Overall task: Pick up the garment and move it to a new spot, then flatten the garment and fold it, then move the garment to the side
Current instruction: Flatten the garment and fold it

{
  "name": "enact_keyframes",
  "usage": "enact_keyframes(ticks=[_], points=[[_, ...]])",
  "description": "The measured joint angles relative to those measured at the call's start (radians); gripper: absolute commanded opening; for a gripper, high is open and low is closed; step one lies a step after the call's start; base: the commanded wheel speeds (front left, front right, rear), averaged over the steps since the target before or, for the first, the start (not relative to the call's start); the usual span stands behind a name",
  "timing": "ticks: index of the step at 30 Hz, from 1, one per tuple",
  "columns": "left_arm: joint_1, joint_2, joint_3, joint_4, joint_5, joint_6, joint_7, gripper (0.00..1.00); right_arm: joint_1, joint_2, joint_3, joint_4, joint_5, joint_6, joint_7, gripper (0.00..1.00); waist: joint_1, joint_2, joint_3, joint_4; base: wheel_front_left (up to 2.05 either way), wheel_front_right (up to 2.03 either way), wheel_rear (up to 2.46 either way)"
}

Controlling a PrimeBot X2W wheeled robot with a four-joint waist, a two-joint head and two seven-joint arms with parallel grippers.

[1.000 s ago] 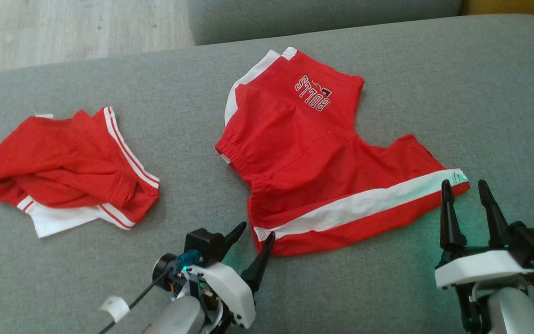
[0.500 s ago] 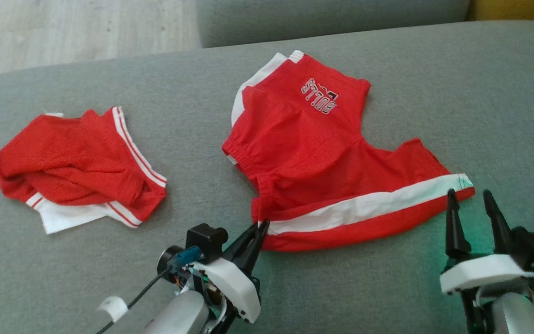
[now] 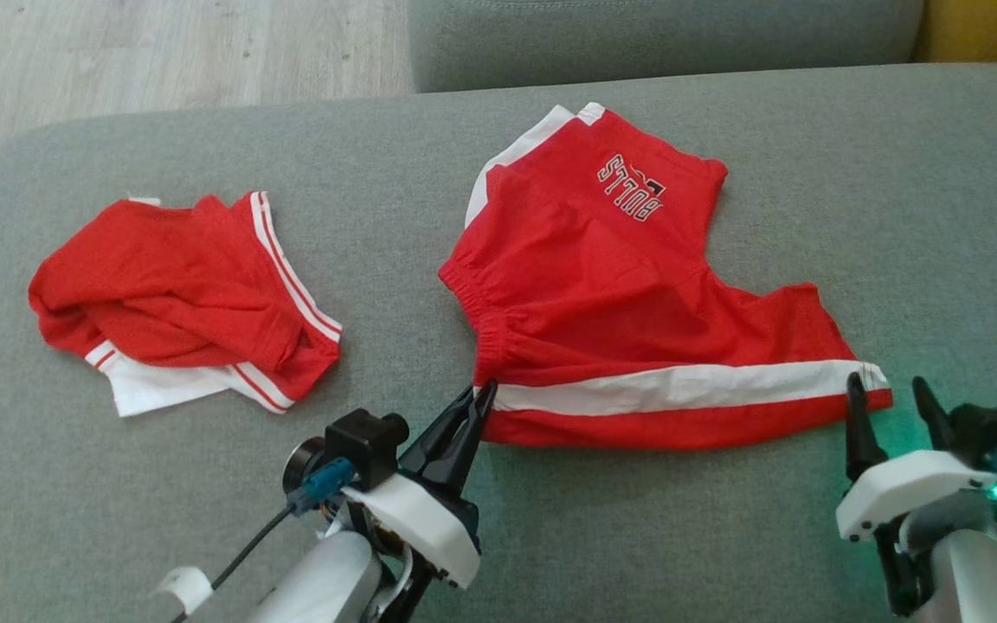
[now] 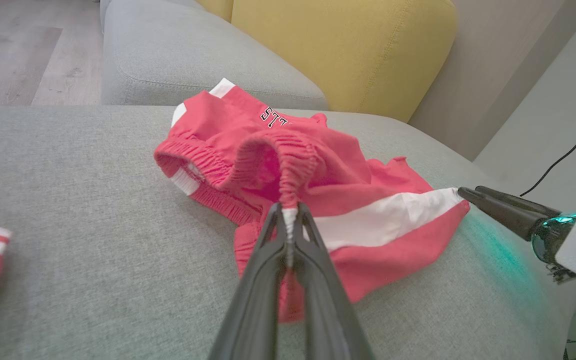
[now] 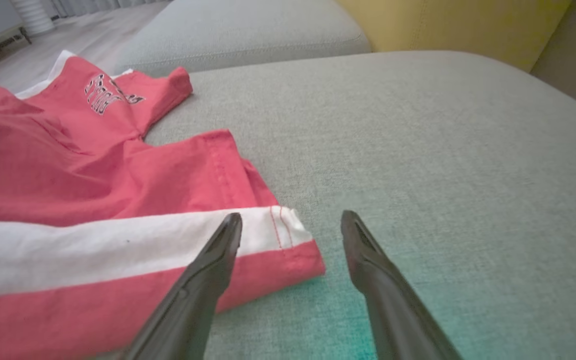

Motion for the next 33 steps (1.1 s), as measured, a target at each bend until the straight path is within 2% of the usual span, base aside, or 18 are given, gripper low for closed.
enact_keyframes(ticks=[19, 20, 21, 22, 23, 33], points=[[0.0, 0.001, -0.009, 0.0, 0.0, 0.01, -0.012, 0.0, -0.056, 0.0, 0.042, 0.061, -0.009, 0.0, 0.08, 1.0, 0.0001, 0.0, 0.017, -0.006, 0.0, 0.0, 0.0], [0.0, 0.002, -0.01, 0.001, 0.0, 0.01, -0.012, 0.0, -0.057, 0.0, 0.044, 0.063, -0.009, 0.0, 0.08, 0.83, 0.0, 0.0, 0.017, -0.007, 0.0, 0.0, 0.0], [0.0, 0.003, -0.01, 0.001, 0.0, 0.01, -0.014, 0.0, -0.057, 0.0, 0.044, 0.064, -0.009, 0.0, 0.083, 0.42, 0.0, 0.0, 0.018, -0.007, 0.0, 0.0, 0.0], [0.0, 0.003, -0.01, 0.001, 0.0, 0.01, -0.014, 0.0, -0.057, 0.0, 0.044, 0.064, -0.009, 0.0, 0.083, 0.16, 0.0, 0.0, 0.018, -0.007, 0.0, 0.0, 0.0], [0.0, 0.003, -0.011, 0.001, 0.0, 0.01, -0.015, 0.0, -0.058, 0.0, 0.044, 0.064, -0.009, 0.0, 0.086, 0.0, 0.0, 0.0, 0.019, -0.008, 0.0, 0.0, 0.0], [0.0, 0.008, -0.016, 0.007, -0.005, 0.018, -0.017, 0.0, -0.061, 0.0, 0.047, 0.065, -0.009, 0.0, 0.079, 0.0, 0.0, 0.0, 0.008, -0.02, 0.0, 0.0, 0.0]])
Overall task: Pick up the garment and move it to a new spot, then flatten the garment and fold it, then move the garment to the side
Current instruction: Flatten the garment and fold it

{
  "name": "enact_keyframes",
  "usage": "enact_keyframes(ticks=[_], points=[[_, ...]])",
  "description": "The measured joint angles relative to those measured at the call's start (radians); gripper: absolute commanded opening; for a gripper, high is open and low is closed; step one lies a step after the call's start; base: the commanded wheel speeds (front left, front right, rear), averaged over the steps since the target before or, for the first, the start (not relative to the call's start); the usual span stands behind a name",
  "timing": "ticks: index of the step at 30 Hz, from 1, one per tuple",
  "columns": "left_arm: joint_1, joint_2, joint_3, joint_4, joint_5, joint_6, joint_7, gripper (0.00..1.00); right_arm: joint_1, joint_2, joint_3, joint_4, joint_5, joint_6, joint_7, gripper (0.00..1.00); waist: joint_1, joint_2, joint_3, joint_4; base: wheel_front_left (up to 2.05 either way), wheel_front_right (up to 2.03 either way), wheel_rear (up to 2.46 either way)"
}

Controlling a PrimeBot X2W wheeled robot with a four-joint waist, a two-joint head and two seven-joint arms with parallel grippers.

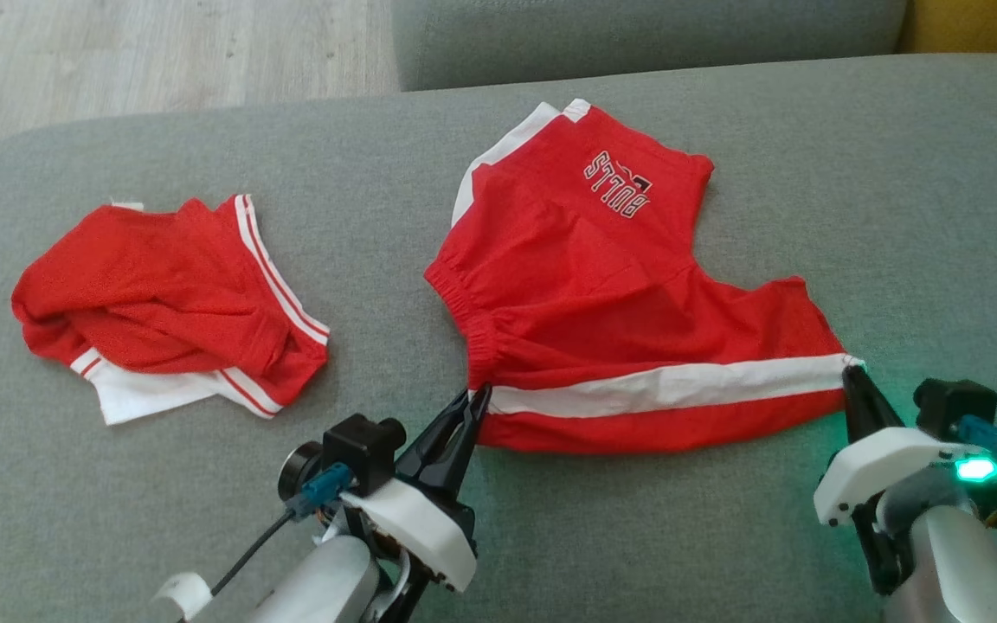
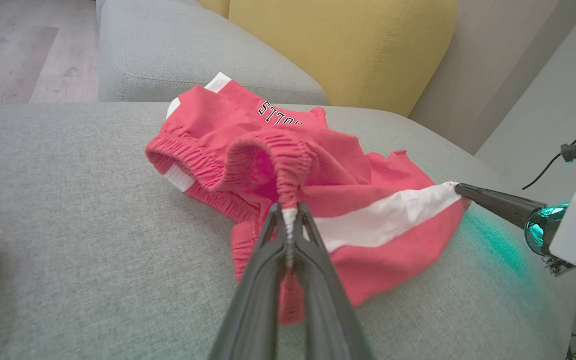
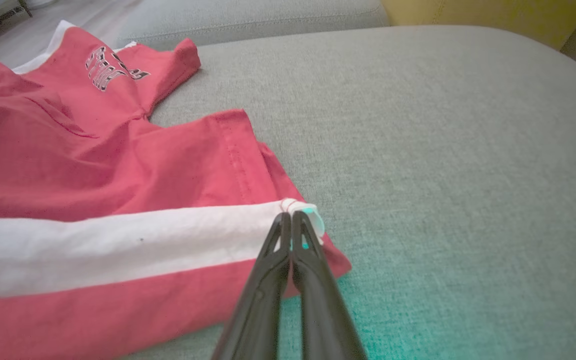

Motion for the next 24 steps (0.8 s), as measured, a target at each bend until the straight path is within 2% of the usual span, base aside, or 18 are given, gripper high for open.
enact_keyframes(ticks=[4, 9, 14, 20, 24], points=[[0.0, 0.002, -0.001, 0.006, 0.0, 0.001, -0.006, 0.0, 0.002, 0.0, 0.0, -0.025, 0.0, 0.0, -0.027, 0.0, 0.0, 0.0, -0.011, -0.005, 0.0, 0.0, 0.0], [0.001, 0.017, 0.003, 0.005, -0.01, 0.018, -0.018, 0.0, 0.041, -0.001, 0.056, -0.13, 0.042, 0.0, -0.103, 0.0, 0.0, 0.0, -0.032, -0.014, 0.0, 0.0, 0.0], [-0.017, 0.048, 0.011, -0.034, -0.01, 0.016, -0.003, 0.0, 0.072, -0.017, 0.13, -0.271, 0.095, 0.0, -0.176, 0.0, -0.0001, 0.0, -0.047, -0.022, 0.0, 0.0, 0.0], [-0.208, 0.119, 0.023, -0.116, -0.007, -0.001, 0.089, 0.0, 0.048, -0.095, 0.163, -0.441, 0.136, 0.0, -0.219, 0.0, -0.0001, 0.0, -0.062, -0.025, 0.0, 0.0, 0.0], [-0.384, 0.141, 0.053, -0.153, -0.036, -0.011, 0.163, 0.0, -0.019, -0.137, 0.174, -0.514, 0.15, 0.0, -0.225, 0.0, 0.0, 0.0, -0.074, -0.025, 0.0, 0.0, 0.0]])
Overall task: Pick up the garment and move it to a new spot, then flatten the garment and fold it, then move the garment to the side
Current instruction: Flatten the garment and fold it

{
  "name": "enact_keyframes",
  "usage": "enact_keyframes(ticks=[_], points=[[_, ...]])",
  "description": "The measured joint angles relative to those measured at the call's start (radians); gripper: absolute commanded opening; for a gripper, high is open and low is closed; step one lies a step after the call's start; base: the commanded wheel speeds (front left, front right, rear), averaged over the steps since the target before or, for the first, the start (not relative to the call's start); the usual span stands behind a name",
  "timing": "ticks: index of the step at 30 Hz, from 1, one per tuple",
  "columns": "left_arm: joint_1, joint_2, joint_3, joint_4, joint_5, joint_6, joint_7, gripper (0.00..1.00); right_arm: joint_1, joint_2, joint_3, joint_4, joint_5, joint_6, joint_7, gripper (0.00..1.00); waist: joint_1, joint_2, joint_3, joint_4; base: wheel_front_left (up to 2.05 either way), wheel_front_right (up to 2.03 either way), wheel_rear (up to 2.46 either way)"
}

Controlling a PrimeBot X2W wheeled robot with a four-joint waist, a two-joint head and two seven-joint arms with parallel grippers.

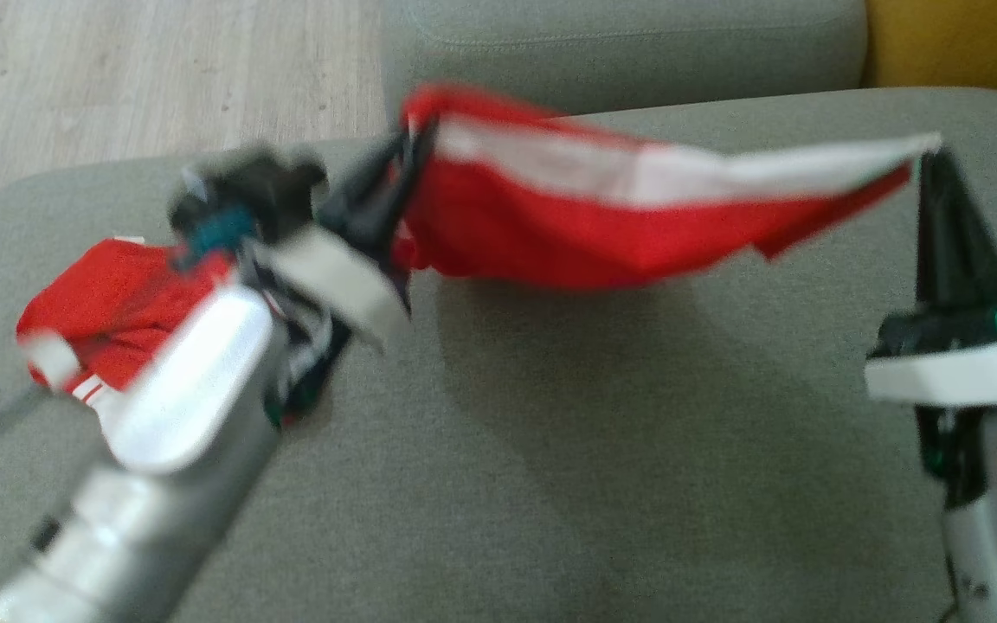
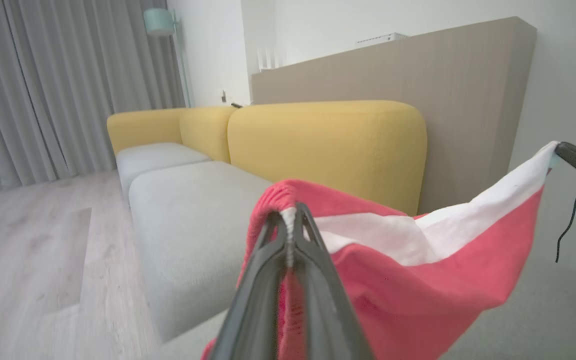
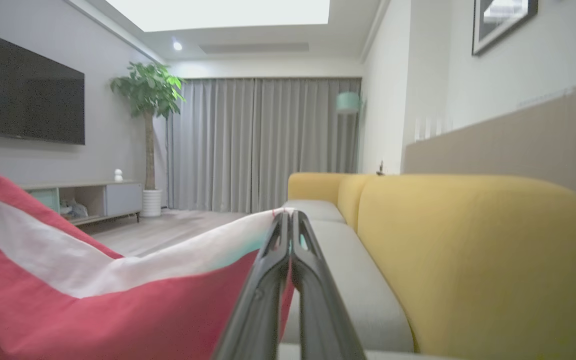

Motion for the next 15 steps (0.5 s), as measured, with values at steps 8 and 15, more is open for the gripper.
enact_keyframes(ticks=[8, 15], points=[[-0.245, 0.015, -0.01, 0.022, -0.039, -0.011, 0.076, 0.0, -0.144, -0.037, 0.021, -0.078, -0.004, 0.0, -0.008, 0.0, 0.0, 0.0, -0.03, -0.021, 0.0, 0.0, 0.0], [-0.313, 0.015, -0.006, 0.083, -0.098, -0.016, 0.066, 0.0, -0.154, -0.037, -0.002, 0.016, -0.031, 0.0, -0.003, 0.0, 0.0, 0.0, -0.063, -0.038, 0.0, 0.0, 0.0]])
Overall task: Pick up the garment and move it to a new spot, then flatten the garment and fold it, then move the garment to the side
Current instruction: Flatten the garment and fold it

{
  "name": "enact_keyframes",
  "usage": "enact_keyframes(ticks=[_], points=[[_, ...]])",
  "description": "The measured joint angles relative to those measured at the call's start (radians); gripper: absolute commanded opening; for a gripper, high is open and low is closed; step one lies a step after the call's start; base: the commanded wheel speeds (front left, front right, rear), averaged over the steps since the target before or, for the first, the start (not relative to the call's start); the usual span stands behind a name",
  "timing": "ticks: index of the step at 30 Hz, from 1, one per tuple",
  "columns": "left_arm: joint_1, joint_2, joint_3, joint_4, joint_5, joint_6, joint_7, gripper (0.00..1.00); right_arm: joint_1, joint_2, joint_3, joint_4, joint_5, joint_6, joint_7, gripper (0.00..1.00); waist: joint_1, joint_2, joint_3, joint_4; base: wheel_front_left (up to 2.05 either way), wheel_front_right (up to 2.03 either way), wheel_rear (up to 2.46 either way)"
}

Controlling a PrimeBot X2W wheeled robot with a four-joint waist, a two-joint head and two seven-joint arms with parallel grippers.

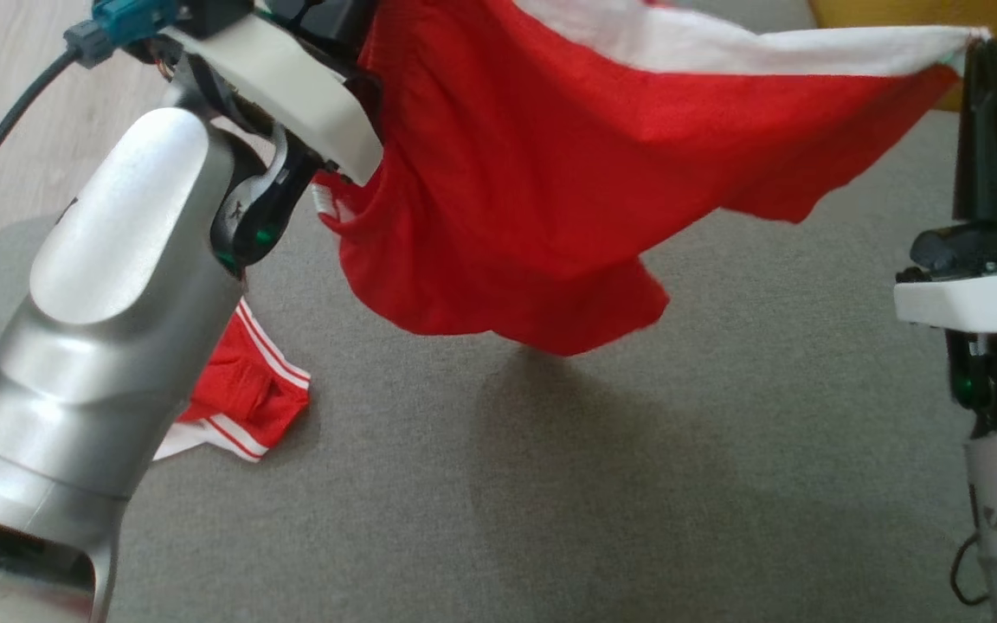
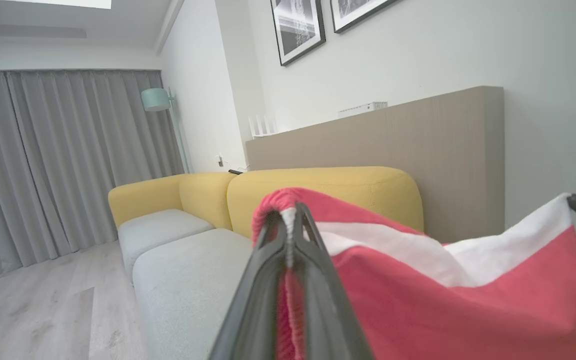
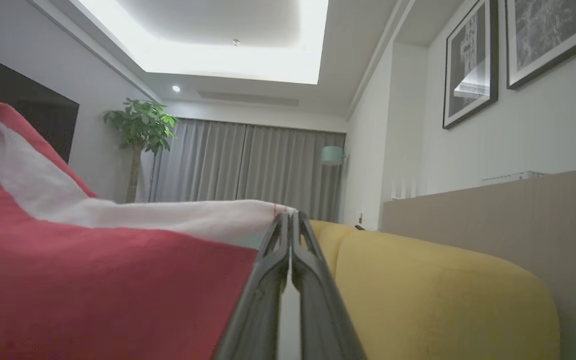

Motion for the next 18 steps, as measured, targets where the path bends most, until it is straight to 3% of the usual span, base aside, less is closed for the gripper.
enact_keyframes(ticks=[7, 18], points=[[0.021, -0.002, 0.005, 0.016, -0.053, 0.0, -0.017, 0.0, 0.023, 0.022, -0.071, 0.075, -0.016, 0.0, 0.076, 0.0, 0.0, 0.0, -0.008, -0.008, 0.0, 0.0, 0.0], [0.053, 0.01, -0.008, 0.0, -0.084, 0.0, 0.02, 0.0, 0.017, 0.032, -0.071, 0.061, -0.014, 0.0, 0.12, 0.0, 0.0, 0.0, 0.061, -0.016, 0.0, 0.0, 0.0]])
